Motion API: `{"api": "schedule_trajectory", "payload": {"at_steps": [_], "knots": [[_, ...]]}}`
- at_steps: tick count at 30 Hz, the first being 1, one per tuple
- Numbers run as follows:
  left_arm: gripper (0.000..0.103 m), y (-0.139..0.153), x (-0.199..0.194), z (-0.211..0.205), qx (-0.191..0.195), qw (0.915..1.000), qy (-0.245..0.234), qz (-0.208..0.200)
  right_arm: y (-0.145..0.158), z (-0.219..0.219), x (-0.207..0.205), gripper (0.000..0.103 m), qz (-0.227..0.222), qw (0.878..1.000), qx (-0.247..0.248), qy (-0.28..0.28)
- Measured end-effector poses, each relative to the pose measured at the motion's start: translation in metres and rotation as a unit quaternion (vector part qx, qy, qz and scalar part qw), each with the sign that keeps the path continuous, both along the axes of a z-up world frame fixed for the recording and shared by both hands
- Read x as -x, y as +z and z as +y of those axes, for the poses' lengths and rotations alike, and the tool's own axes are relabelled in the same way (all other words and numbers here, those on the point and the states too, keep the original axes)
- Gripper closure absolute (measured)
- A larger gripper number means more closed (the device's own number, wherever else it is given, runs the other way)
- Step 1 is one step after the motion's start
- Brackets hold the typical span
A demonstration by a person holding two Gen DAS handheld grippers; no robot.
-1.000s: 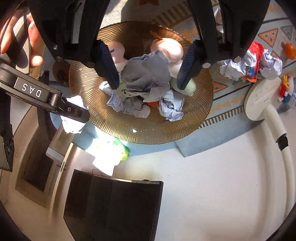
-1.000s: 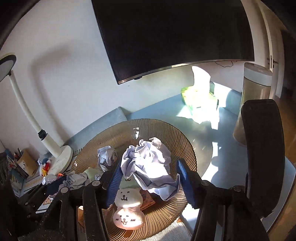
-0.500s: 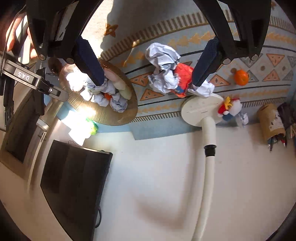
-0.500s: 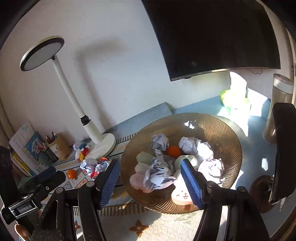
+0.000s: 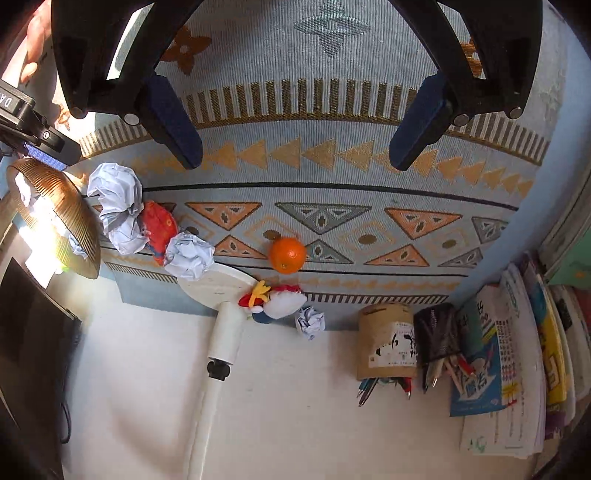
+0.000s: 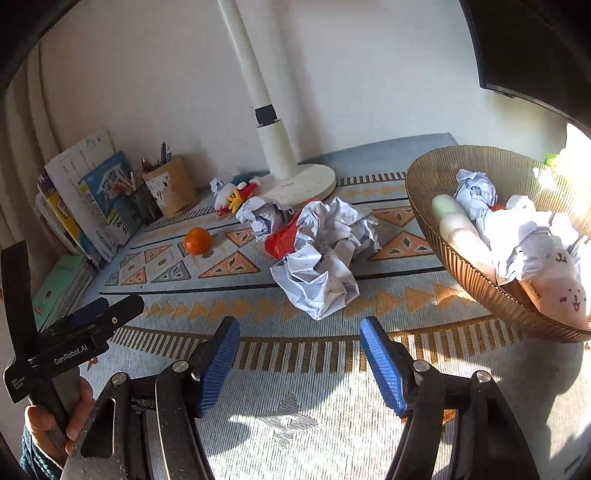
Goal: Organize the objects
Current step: 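Grasp the orange with the left tool while the right tool grasps a paper ball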
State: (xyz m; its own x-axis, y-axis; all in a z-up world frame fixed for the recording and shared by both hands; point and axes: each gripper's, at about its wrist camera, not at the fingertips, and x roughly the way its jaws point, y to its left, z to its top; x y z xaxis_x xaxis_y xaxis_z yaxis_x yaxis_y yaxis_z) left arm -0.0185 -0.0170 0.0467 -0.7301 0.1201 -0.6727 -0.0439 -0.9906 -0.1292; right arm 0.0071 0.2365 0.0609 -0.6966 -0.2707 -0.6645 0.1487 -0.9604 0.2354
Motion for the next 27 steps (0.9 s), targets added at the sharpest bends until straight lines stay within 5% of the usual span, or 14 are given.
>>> {"api": "schedule_trajectory", "payload": {"at_steps": [12,15,18,19,23,27], "knots": [[0.002,-0.002,-0.003,0.015,0.029,0.9994,-0.018,0.002,-0.021,0.005,0.018,0.037,-0.037,0.999,-0.005,-0.010],[0.002,-0.003,0.004,0.006,-0.007,0.9994,-0.025,-0.021,-0.020,0.009,0.019,0.037,-0.041,0.999,0.005,-0.013],[0.002,0.001,0.017,-0.013,-0.097,0.9926,-0.046,-0.056,-0.025,0.013,0.026,0.037,-0.068,0.997,0.023,-0.010],[0.002,0.005,0.023,-0.017,-0.101,0.9922,-0.049,-0.055,-0.026,0.015,0.028,0.037,-0.077,0.997,0.029,-0.013],[0.003,0.027,0.056,-0.008,0.011,0.9986,-0.050,-0.011,-0.015,0.016,0.039,0.033,-0.093,0.993,0.070,-0.012],[0.003,0.007,0.106,0.016,0.074,0.9922,-0.091,-0.041,-0.008,0.002,0.056,0.026,-0.090,0.995,0.034,-0.025]]}}
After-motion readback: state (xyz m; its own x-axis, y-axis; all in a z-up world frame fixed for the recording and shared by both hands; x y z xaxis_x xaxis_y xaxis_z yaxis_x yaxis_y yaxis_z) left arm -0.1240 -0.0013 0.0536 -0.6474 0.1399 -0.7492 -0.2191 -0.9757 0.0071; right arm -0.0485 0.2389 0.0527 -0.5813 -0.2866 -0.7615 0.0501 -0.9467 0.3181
